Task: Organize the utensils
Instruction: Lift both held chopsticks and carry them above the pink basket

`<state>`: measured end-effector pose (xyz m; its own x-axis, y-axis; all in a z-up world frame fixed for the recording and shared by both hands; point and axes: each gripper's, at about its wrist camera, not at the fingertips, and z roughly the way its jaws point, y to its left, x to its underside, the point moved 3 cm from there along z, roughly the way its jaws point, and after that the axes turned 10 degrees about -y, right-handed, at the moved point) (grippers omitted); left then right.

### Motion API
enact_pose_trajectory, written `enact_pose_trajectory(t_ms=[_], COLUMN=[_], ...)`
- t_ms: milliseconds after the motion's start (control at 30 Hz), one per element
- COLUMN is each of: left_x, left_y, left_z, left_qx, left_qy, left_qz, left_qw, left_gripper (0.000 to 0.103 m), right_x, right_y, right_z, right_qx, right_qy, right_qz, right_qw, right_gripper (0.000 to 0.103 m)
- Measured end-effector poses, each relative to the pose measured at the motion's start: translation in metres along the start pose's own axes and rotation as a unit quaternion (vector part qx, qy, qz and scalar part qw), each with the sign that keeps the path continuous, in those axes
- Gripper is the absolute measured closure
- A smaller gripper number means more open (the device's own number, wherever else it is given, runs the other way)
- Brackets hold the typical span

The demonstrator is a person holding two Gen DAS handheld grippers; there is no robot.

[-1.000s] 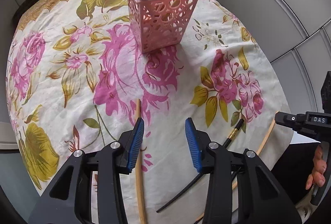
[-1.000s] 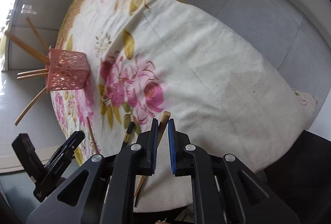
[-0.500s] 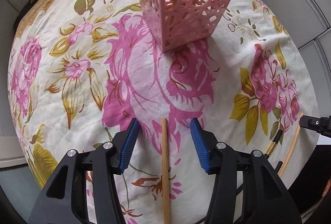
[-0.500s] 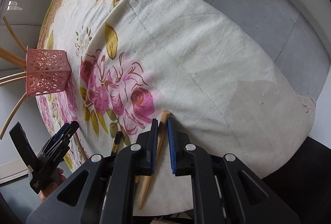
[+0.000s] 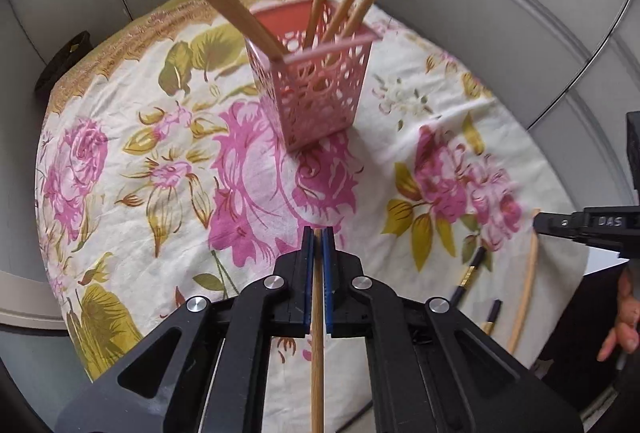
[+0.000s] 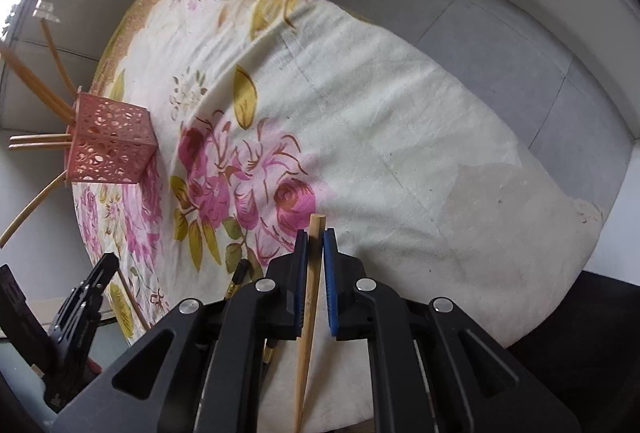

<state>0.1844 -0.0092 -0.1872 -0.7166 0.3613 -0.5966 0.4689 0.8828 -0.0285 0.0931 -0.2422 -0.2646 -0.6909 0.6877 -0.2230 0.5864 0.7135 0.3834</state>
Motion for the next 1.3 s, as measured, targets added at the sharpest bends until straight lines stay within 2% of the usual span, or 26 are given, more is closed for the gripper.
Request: enact_pose_trajectory(t_ms=[167, 300, 500, 833, 1300], left_x=[-0.002, -0.009, -0.011, -0.039, -0.087], left_y=[0.004, -0.001, -0.010, -0.023, -0.028], left_z=[-0.057, -0.086, -0.129, -0.171, -0.214], left_qx=[0.029, 0.027, 0.031, 0.034, 0.010], left_qy=[-0.065, -0.115, -0.182, -0.246, -0.297], left_qz=[-0.029, -0.033, -0.029, -0.028, -0.026], left_qw=[0.9971, 0.9925, 0.9824, 0.9682, 0.9544], left_gripper=[0.100, 0.100, 0.100, 0.100, 0.100], right_x=[0.012, 0.029, 0.042, 0.027, -0.001], right_y=[0.027, 0.049, 0.069, 0.087, 0.108], right_z=[-0.051, -0.095, -0.142, -0.192, -0.232], right_qx=[-0.044, -0.081, -0.111, -0.122, -0.149], right_qy=[-0.072, -0.135, -0.183, -0.229, -0.267], right_qz=[-0.081, -0.153, -0.211, -0.230, -0.248], right_qw=[0.993, 0.976, 0.954, 0.938, 0.919], right_gripper=[0.095, 0.095, 0.095, 0.095, 0.095])
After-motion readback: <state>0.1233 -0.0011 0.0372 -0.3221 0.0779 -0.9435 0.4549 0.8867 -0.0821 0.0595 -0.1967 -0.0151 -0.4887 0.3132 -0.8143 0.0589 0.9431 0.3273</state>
